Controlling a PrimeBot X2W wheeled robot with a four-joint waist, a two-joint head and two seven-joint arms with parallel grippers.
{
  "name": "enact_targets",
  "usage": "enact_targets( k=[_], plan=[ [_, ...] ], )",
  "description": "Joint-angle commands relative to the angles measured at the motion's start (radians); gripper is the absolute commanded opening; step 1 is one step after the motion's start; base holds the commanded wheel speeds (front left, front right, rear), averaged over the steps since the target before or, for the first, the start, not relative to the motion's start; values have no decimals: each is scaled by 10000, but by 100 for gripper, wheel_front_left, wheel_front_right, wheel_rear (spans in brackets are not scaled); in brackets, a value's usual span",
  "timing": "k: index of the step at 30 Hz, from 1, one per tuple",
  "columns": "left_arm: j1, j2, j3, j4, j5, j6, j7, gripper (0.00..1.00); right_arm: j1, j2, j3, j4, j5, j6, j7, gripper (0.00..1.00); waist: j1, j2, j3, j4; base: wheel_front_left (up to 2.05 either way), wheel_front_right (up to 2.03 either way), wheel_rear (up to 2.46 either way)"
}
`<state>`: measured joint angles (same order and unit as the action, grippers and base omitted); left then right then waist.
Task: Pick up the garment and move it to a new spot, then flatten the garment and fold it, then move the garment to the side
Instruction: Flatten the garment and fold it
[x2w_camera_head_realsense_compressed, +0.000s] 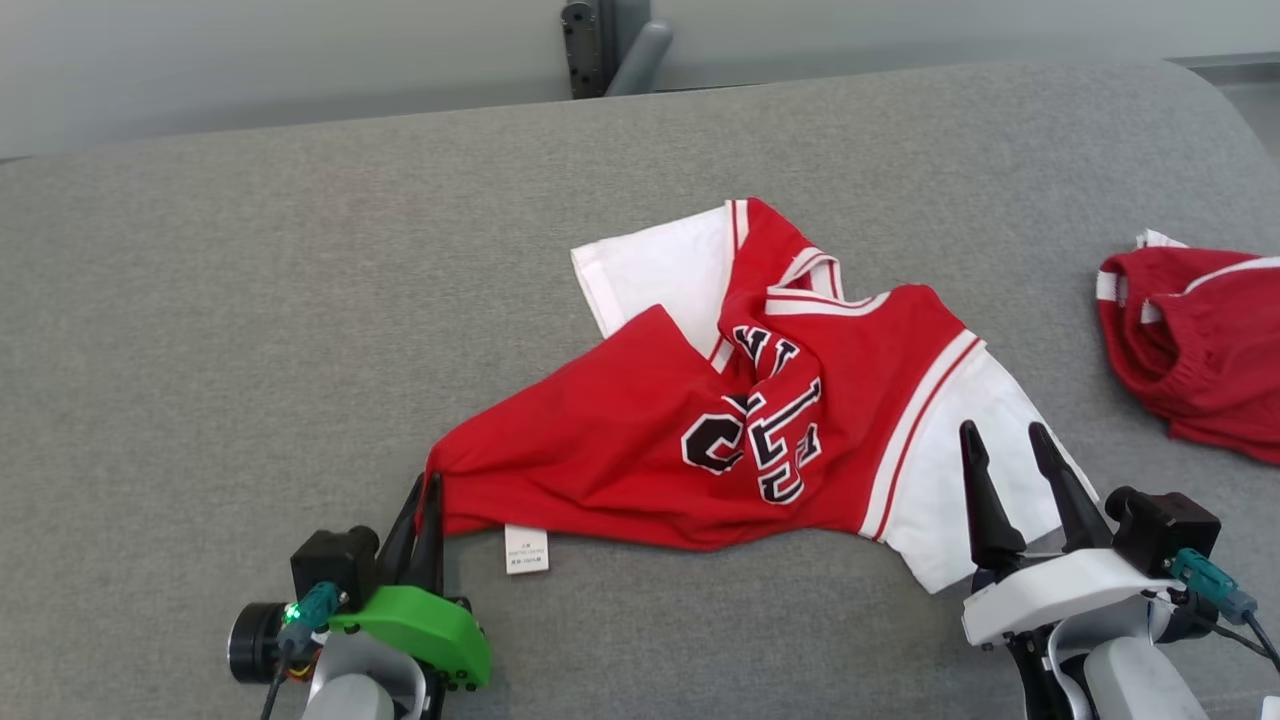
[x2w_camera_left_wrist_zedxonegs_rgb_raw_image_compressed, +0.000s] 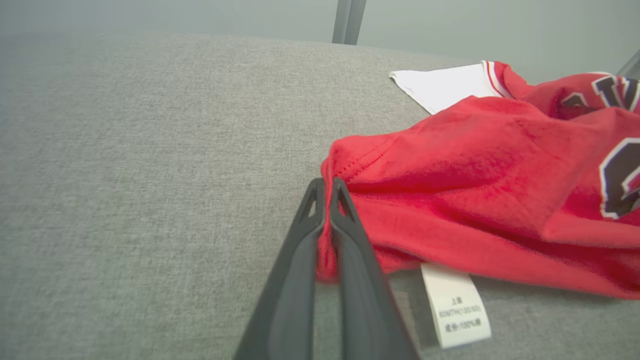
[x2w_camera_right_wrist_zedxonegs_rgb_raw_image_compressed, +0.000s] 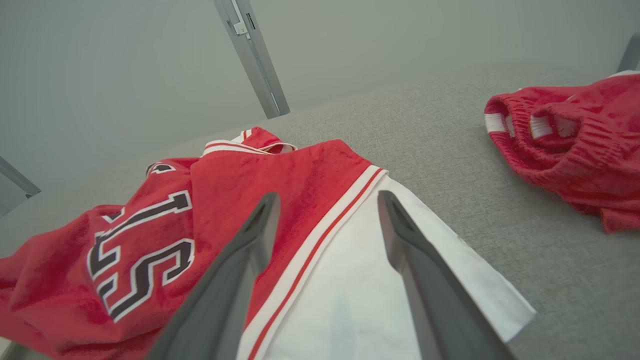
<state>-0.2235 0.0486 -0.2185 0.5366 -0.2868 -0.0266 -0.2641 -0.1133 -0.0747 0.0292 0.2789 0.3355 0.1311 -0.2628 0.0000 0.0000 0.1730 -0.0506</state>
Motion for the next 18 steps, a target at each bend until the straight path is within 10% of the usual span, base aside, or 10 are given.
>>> enact_targets(
  k=[1,12,13,15,18],
  plan=[
    [256,44,105,-79,133,-31,2,0,140,14,-58,72,49,-7,-27,100,0,0,-440,674,0,0,0],
    [935,43,571,328,-201,467,3,0,91,119,226,350,-48,-6,-27,100,0,0,-413,1129,0,0,0],
    [860,40,595,387,-211,524,1,14,57,98,252,381,-42,-7,-27,100,0,0,-388,1049,0,0,0],
    [716,45,690,544,-323,629,1,100,-9,59,265,405,-56,-7,-27,100,0,0,-373,867,0,0,0],
    [542,42,793,767,-395,761,3,100,-55,66,238,423,-79,-6,-27,100,0,0,-439,577,0,0,0]
  ],
)
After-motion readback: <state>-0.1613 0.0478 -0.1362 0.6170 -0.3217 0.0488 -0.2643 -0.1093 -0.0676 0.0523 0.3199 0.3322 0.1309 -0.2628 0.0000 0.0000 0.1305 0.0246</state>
